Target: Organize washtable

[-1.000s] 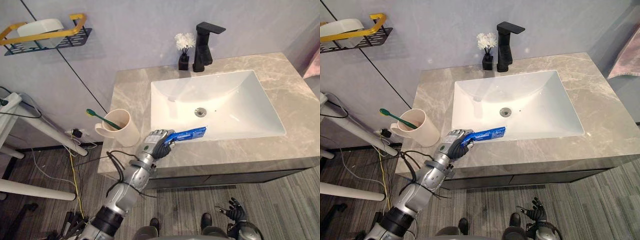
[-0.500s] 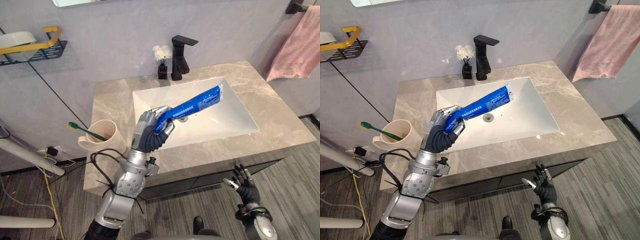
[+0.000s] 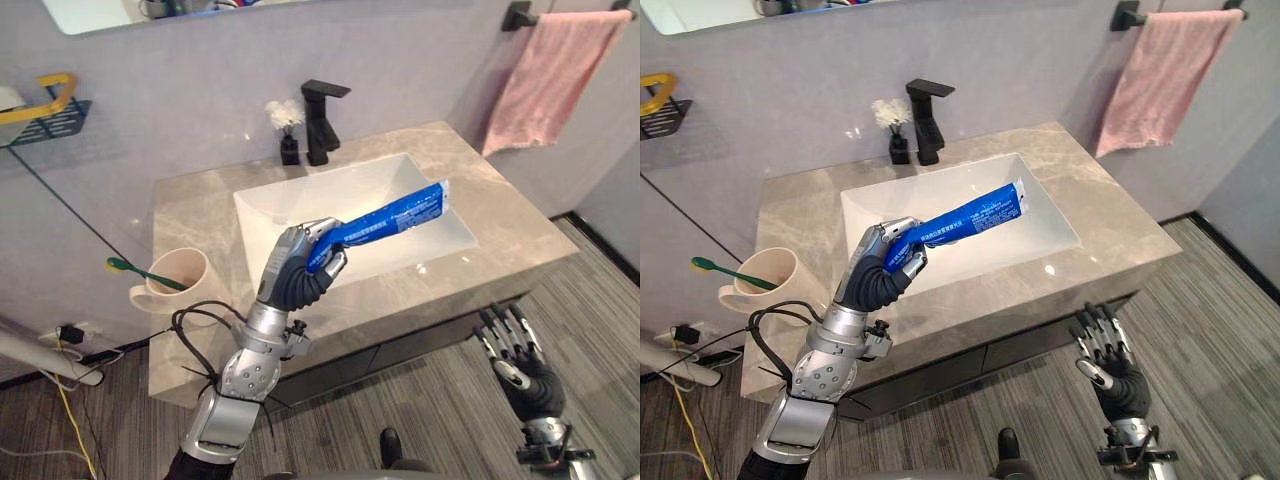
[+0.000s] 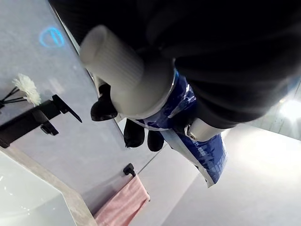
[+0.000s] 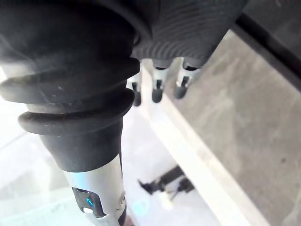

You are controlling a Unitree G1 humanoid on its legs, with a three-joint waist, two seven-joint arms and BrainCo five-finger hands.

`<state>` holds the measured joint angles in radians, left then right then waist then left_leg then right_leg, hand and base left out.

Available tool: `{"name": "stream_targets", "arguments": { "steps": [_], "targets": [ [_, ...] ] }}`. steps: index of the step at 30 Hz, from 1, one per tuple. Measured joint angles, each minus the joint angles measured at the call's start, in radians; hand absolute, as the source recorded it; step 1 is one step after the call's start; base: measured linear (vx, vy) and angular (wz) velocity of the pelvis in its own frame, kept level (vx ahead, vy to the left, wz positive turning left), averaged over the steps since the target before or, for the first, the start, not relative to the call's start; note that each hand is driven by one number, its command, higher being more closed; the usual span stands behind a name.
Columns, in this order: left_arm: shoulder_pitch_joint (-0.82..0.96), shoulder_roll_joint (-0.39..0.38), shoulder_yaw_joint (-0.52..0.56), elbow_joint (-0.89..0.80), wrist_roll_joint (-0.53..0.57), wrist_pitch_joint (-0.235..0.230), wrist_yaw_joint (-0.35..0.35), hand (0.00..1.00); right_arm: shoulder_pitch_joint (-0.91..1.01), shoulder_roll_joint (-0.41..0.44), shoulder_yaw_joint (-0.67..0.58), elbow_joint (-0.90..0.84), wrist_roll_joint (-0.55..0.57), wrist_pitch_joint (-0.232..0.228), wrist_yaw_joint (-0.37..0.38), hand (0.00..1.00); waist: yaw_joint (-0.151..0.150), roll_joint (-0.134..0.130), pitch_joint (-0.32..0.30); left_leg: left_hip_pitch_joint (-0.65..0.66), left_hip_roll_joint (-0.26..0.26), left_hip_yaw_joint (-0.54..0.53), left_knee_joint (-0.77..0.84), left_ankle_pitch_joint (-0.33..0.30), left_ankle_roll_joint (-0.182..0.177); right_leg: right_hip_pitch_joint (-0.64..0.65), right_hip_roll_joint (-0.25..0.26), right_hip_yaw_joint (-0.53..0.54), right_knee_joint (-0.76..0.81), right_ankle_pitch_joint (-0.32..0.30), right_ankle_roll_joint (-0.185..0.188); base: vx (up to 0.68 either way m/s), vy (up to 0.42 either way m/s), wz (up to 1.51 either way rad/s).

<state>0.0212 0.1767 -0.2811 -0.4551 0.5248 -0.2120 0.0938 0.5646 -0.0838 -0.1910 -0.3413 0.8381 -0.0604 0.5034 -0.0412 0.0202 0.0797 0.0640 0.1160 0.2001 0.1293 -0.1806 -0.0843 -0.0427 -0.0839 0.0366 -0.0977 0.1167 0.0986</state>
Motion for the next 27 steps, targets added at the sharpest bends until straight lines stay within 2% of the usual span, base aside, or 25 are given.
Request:
{"name": "stream_targets", "arguments": {
  "steps": [4,7,10,11,14,20,27],
  "targets": [
    [-0.030,-0.018,-0.081,0.046,0.002,-0.002,0.005,1.00,-0.080,0.008,0.180,-0.028,0.203,-0.007,-0.009,0.00,0.008,-0.005,-0.006,-0.009,-0.001,-0.009,0.011,0.000,0.000,-0.003,-0.001,-0.004,-0.001,0.006,-0.002,-0.06,-0.006,0.01],
    [-0.079,-0.019,-0.149,0.077,-0.001,-0.002,0.022,1.00,-0.175,0.036,0.354,-0.025,0.339,-0.057,-0.076,0.00,0.030,-0.001,-0.023,-0.033,-0.005,-0.028,0.017,0.001,0.001,-0.017,-0.006,-0.016,-0.001,0.012,0.002,-0.04,-0.011,0.12],
    [-0.110,-0.021,-0.185,0.097,-0.004,-0.002,0.052,1.00,-0.259,0.036,0.490,0.023,0.388,-0.069,-0.122,0.00,0.037,0.001,-0.036,-0.041,-0.007,-0.049,0.021,0.002,0.002,-0.011,-0.009,-0.036,-0.001,0.013,0.003,0.00,0.003,0.20],
    [-0.124,-0.028,-0.197,0.110,-0.004,-0.002,0.064,1.00,-0.281,0.037,0.530,0.045,0.397,-0.066,-0.132,0.00,0.053,-0.001,-0.042,-0.046,-0.008,-0.056,0.024,0.002,0.002,-0.011,-0.011,-0.041,0.000,0.013,0.003,0.01,0.012,0.17],
    [-0.128,-0.038,-0.213,0.116,-0.004,0.000,0.087,1.00,-0.302,0.035,0.580,0.060,0.448,-0.062,-0.144,0.00,0.061,-0.011,-0.049,-0.057,-0.015,-0.078,0.027,0.004,0.005,-0.007,-0.020,-0.066,0.000,0.013,0.003,0.00,0.020,0.21],
    [-0.128,-0.036,-0.271,0.196,-0.005,0.010,0.096,1.00,-0.322,0.024,0.614,0.060,0.497,-0.091,-0.175,0.00,0.057,-0.039,-0.067,-0.072,-0.025,-0.115,0.035,0.006,0.010,0.004,-0.031,-0.104,-0.001,0.012,0.004,-0.02,0.016,0.18],
    [-0.127,-0.036,-0.288,0.201,-0.006,0.010,0.103,1.00,-0.384,-0.010,0.651,0.060,0.496,-0.094,-0.178,0.00,0.060,-0.039,-0.069,-0.100,-0.029,-0.149,0.046,0.010,0.013,0.003,-0.037,-0.140,-0.001,0.012,0.005,-0.04,-0.004,0.15]
  ]
}}
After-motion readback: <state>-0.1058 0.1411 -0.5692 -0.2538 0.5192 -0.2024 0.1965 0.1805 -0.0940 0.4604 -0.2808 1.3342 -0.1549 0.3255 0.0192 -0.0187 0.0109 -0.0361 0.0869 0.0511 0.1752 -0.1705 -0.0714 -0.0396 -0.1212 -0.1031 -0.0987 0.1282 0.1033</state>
